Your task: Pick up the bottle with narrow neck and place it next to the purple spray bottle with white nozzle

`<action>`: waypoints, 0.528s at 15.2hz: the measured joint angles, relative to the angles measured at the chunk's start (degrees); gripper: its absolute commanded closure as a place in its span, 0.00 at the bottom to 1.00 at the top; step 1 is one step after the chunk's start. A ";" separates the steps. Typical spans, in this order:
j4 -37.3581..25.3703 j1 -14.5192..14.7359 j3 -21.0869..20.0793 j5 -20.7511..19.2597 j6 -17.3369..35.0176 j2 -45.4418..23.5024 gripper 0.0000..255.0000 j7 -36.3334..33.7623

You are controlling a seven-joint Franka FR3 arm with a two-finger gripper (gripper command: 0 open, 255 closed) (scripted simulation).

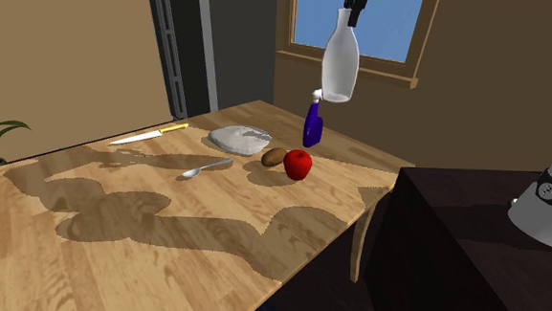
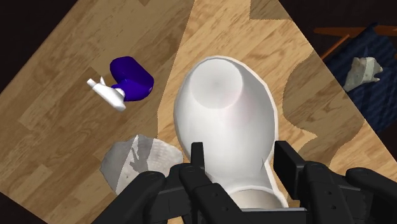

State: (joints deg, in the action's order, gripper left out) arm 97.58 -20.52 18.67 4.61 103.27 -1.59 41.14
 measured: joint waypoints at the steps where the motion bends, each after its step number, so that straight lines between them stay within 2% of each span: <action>1: 1.01 0.03 -0.03 -0.03 0.88 0.13 1.00 0.01; 8: 6.43 0.03 -0.02 0.10 6.29 0.12 1.00 0.49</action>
State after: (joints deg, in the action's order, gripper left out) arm 104.00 -20.49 18.65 4.71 109.56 -1.46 41.64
